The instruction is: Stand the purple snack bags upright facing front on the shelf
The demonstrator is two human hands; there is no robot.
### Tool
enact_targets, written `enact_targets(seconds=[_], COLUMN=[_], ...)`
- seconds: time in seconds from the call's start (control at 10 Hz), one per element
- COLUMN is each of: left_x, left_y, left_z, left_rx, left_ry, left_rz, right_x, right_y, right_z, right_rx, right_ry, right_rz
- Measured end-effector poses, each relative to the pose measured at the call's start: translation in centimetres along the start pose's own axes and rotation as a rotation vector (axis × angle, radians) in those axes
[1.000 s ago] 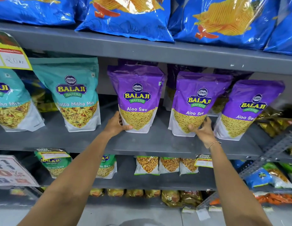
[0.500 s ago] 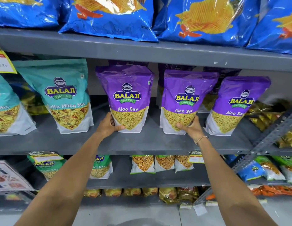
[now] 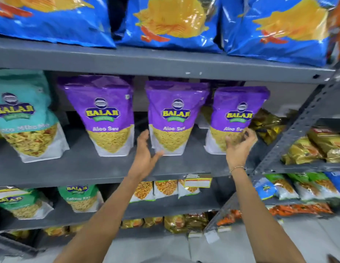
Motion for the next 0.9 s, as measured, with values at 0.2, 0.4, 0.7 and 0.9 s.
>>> enact_targets(seconds=[0.2,0.4,0.7,0.9], left_x=[-0.4,2.0,1.6,-0.7], left_y=[3.4,3.2,3.5,3.9], left_z=[-3.7,-4.1,-3.8,-1.4], left_rx=[-0.069,-0.119,-0.111,-0.214], left_ry=[-0.175,-0.314,-0.361,-0.294], left_rz=[0.039,-0.171,-0.191,-0.061], right_x=[-4.2,-6.8,-7.1,-5.7], right_y=[-1.4,-0.7,0.4,-0.5], right_z=[-5.4,-6.1,-5.5,-3.9], right_rx=[0.633,0.654,0.637,0.571], right_ry=[0.276,0.394,0.329,0.269], right_rz=[0.017,-0.003,-0.031,0.049])
Point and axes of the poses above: each hand's wrist, its own z-axis away from the middle knuckle, its own y-axis out of the palm, x = y × z, the point moved 3 cm from there along -z, towards the middle knuckle, and after that the axes turned 4 degrees about -x, right-handed, at the moved point
